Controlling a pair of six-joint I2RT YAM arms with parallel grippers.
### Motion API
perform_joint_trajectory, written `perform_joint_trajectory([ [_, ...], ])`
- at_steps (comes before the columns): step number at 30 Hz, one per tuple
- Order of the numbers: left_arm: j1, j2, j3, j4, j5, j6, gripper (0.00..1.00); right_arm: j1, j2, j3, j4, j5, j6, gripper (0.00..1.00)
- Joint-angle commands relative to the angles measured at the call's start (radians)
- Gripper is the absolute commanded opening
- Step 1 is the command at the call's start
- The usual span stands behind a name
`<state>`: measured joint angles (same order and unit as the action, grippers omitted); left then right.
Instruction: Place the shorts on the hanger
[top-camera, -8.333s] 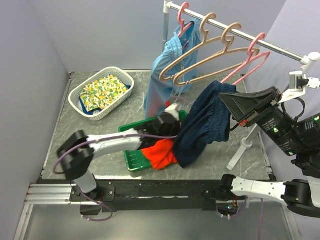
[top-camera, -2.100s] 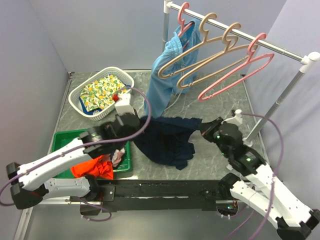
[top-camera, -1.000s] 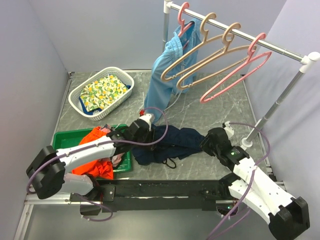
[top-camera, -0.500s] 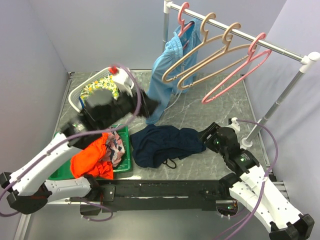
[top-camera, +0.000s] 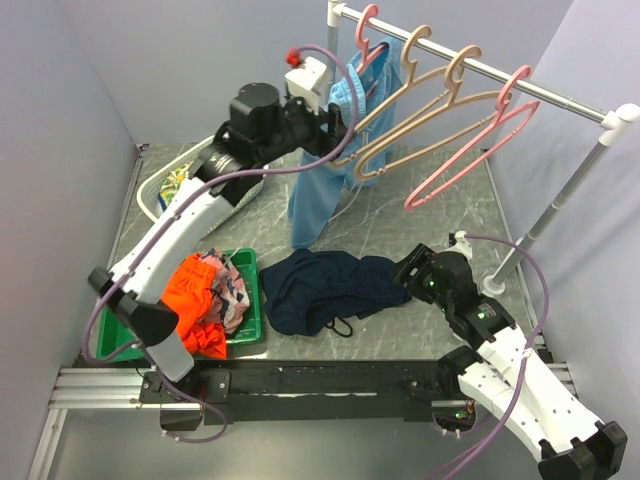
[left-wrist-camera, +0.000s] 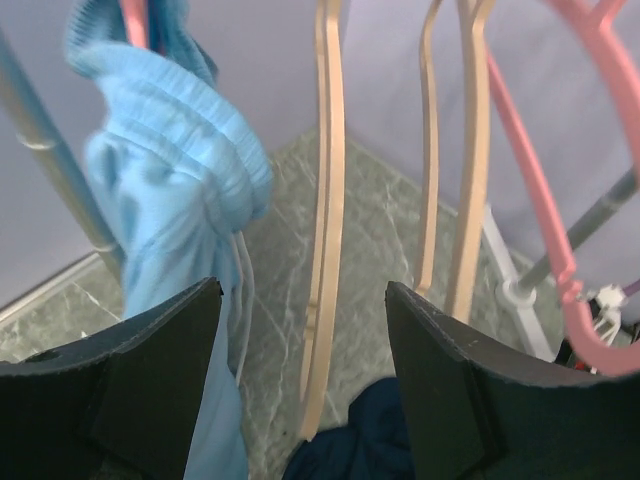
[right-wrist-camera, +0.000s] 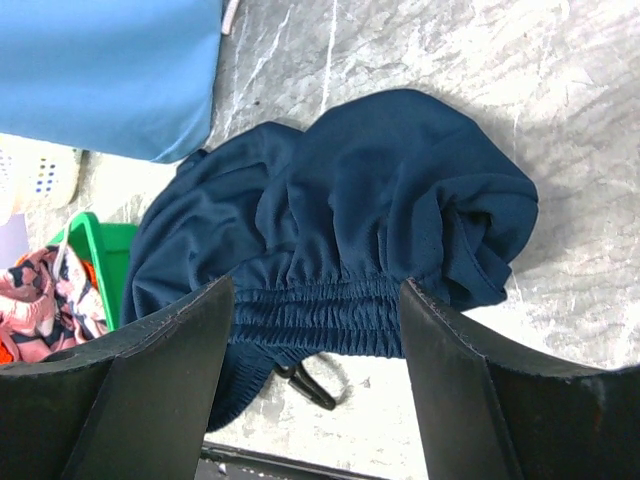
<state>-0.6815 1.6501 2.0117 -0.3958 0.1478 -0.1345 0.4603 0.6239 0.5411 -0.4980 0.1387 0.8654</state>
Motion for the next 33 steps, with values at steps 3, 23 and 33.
perform_joint_trajectory([
  [3,-0.003,0.026,0.117,-0.020,0.093,0.073,0.71,-0.005,-0.007,-0.004,0.067,-0.025,-0.029,0.73],
  [23,-0.055,0.224,0.260,-0.071,0.035,0.093,0.62,-0.005,0.000,-0.033,0.102,-0.071,-0.028,0.73],
  [33,-0.069,0.249,0.272,-0.038,0.026,0.101,0.33,-0.005,-0.001,-0.052,0.115,-0.079,-0.031,0.73],
])
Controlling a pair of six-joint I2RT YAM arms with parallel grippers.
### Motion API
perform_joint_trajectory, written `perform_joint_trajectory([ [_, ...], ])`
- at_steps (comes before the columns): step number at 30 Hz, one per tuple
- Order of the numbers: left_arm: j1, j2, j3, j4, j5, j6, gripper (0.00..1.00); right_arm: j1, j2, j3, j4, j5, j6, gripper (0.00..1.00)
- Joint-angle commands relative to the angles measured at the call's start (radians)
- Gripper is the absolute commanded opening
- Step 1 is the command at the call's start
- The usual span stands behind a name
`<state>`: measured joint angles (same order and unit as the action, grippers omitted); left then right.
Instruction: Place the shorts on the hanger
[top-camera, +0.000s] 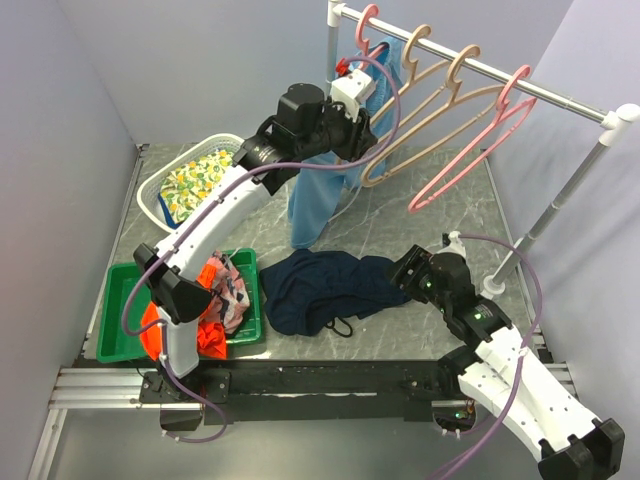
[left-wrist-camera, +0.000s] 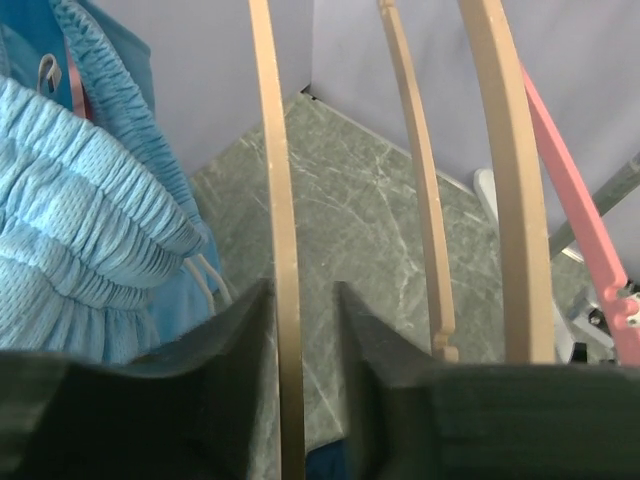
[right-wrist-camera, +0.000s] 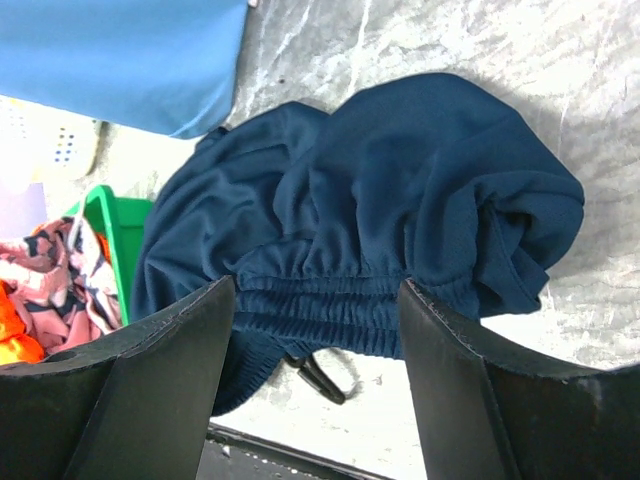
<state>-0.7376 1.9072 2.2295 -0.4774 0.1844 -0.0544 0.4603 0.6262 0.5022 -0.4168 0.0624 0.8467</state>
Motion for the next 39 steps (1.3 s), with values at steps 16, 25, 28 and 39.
perform_joint_trajectory([
  [16,-0.066,-0.059,0.010,0.192,-0.178,0.038,0.01,-0.003,0.018,-0.010,0.038,0.001,-0.028,0.73],
  [25,-0.082,-0.152,-0.094,0.213,-0.180,0.036,0.01,-0.005,0.013,-0.011,0.036,0.004,-0.029,0.73],
  [28,-0.085,-0.209,-0.168,0.246,-0.174,0.030,0.01,-0.005,0.012,-0.005,0.035,0.004,-0.038,0.74],
  [39,-0.089,-0.402,-0.419,0.302,-0.181,-0.008,0.01,-0.003,0.001,-0.001,0.018,0.031,-0.061,0.85],
])
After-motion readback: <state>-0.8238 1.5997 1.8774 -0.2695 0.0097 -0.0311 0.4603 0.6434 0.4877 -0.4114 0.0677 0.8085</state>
